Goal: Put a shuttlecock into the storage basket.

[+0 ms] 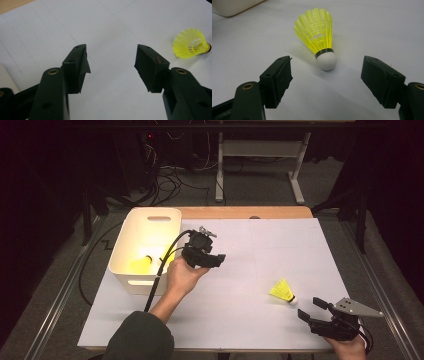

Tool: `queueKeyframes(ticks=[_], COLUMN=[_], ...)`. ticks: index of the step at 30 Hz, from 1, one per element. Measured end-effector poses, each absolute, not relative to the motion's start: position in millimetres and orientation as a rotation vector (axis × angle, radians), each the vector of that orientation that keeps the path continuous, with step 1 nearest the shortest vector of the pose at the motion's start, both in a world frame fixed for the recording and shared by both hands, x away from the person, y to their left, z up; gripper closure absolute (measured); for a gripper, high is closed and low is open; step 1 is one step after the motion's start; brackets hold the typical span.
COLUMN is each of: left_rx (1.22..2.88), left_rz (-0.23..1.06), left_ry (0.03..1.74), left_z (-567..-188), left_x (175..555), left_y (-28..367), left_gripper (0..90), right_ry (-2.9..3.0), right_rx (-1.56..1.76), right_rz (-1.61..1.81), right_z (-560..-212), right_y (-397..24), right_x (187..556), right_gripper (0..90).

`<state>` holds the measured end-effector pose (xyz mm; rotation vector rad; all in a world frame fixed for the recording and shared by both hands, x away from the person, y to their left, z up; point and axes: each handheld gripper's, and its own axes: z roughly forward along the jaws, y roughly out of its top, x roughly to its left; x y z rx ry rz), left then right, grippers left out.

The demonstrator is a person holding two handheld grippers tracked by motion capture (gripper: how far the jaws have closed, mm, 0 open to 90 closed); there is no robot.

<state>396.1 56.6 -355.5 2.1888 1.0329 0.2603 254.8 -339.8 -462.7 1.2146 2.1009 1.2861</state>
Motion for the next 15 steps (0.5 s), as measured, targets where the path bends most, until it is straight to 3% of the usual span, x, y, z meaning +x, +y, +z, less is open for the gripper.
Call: queueKeyframes(ticks=[15], left_rx=[2.197], left_rz=[0.248], left_ry=[1.032], left_z=[-365.2], left_x=[393.4], left_y=[56.8], left_gripper=[44.4], right_ry=[2.097], right_rx=[1.225], right_rz=[1.275], right_z=[-462.8], right_y=[-339.7], right_x=[255.5], right_gripper=[25.0])
